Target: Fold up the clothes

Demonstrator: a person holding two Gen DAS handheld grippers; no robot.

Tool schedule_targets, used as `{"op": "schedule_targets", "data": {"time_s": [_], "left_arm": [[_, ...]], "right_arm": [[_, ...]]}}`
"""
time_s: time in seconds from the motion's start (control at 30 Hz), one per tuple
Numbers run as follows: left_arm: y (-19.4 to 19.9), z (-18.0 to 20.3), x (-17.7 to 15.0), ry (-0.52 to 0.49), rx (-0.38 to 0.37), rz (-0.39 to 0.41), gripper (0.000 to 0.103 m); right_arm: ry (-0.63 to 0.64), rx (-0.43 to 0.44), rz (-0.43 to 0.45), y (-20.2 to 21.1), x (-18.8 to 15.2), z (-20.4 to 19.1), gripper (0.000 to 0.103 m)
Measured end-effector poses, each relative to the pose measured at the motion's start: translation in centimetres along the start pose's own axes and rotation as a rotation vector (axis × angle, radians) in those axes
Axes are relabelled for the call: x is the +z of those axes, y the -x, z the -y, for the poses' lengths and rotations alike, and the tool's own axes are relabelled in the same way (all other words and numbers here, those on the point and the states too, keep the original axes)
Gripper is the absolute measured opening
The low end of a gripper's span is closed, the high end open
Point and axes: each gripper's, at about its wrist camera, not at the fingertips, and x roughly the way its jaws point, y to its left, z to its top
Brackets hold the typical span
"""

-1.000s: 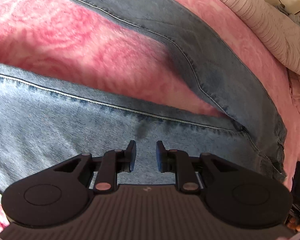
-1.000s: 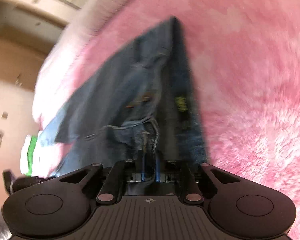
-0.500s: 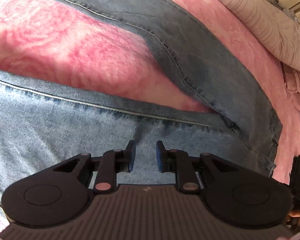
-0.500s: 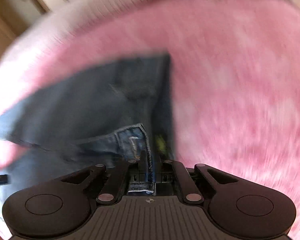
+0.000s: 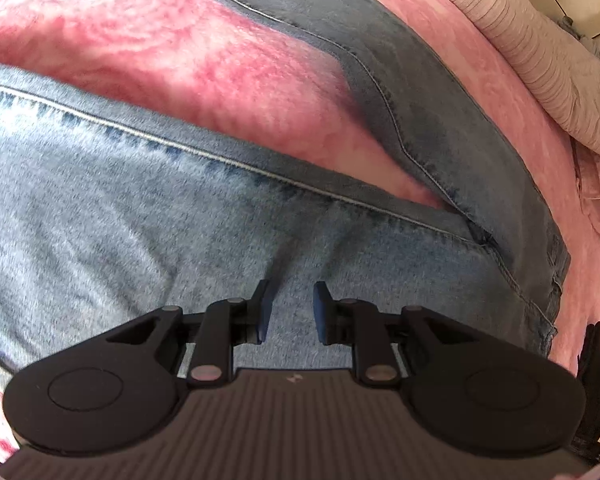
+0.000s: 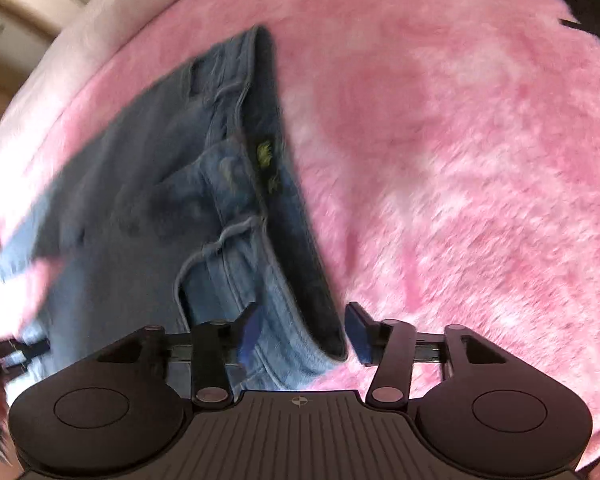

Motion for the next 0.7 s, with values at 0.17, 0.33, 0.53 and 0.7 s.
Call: {"op": "schedule_targets", "data": {"time_s": [0.17,0.33,0.53,0.7], "left_arm": [[0.9,-0.6,-0.7,-0.006,0.01,0.019,0.019],[3.0,-2.7,-1.9,0.023,0.07,0.089,0.019],[10.5,-12.0,-2.2,0.228,0.238,0.281,0.033],[15.6,-21.9,-0.9,0.533,0.375,0.453,0.037]], "right_arm": [[0.091,-0.139,0.044,1.0,-0.7,-1.4,0.0],[-0.004,-0.177,0.029,-0.5,-1.0,-0.2,0.006],[-0.268,-0.109,0.072,1.7,-1.6,1.5,0.041],[-0.46,-0.123,0.139,2.7,-2.7,1.4,0.056]]}}
